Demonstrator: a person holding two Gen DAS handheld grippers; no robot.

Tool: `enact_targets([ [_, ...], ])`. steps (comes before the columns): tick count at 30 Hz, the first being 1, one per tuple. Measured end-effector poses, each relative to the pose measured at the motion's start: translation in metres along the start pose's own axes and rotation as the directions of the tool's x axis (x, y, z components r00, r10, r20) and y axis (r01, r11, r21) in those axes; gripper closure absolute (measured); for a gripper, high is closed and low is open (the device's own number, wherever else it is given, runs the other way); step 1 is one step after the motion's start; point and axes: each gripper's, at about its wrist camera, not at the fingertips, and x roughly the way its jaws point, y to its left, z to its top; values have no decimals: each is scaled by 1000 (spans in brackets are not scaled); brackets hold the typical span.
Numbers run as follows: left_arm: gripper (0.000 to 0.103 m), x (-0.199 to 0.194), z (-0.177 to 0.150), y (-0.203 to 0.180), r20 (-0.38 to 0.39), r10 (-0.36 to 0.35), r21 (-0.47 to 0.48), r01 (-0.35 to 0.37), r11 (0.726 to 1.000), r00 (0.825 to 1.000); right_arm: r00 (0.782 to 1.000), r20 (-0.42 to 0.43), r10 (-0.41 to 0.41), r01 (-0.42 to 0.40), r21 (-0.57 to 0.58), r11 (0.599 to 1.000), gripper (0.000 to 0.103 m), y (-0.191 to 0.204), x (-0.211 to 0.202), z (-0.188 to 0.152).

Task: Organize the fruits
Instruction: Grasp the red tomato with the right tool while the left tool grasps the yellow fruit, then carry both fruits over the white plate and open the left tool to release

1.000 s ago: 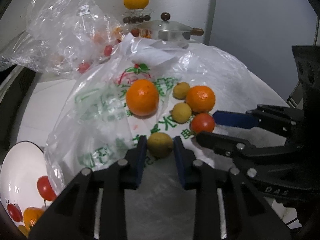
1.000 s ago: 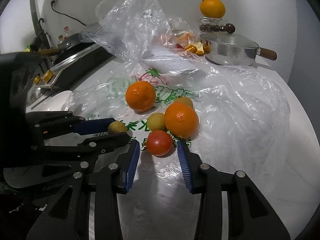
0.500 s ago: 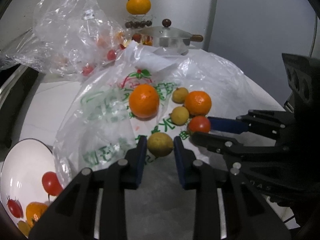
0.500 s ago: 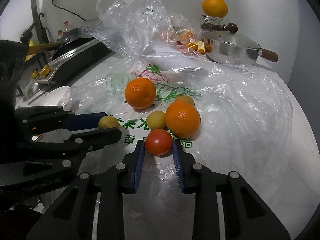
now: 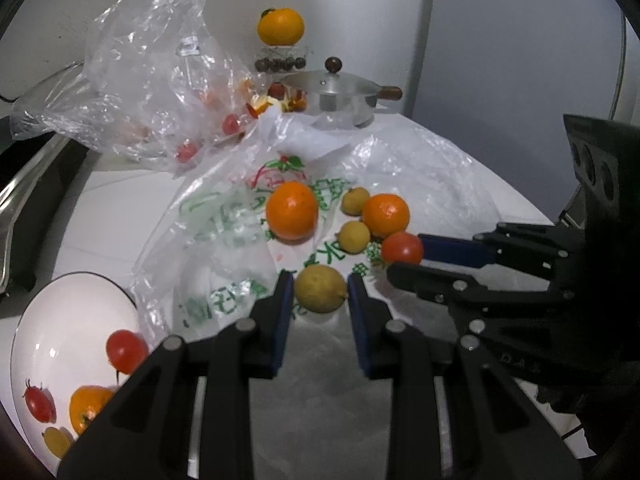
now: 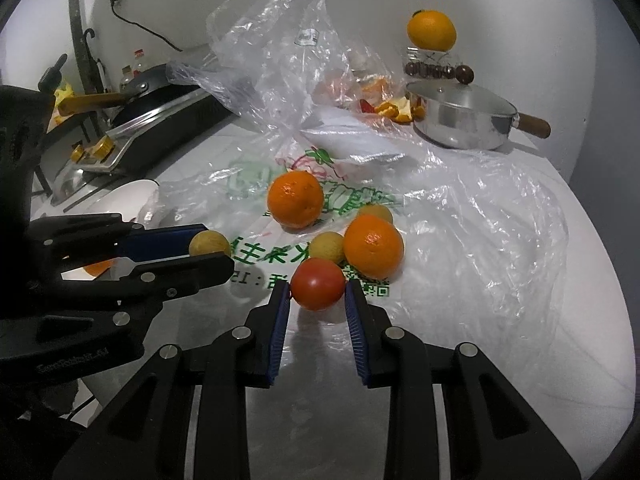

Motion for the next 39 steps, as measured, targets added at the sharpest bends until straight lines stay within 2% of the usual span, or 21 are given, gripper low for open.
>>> enact_targets([
  [17, 75, -47, -8, 9, 73, 34, -20, -33, 999, 997, 998, 54, 11, -8, -58, 998, 72, 30, -28, 5],
  [39, 75, -91, -37, 34, 110, 105, -90, -95, 991, 988, 995, 74, 70, -60, -136, 989, 72, 74, -39, 6],
])
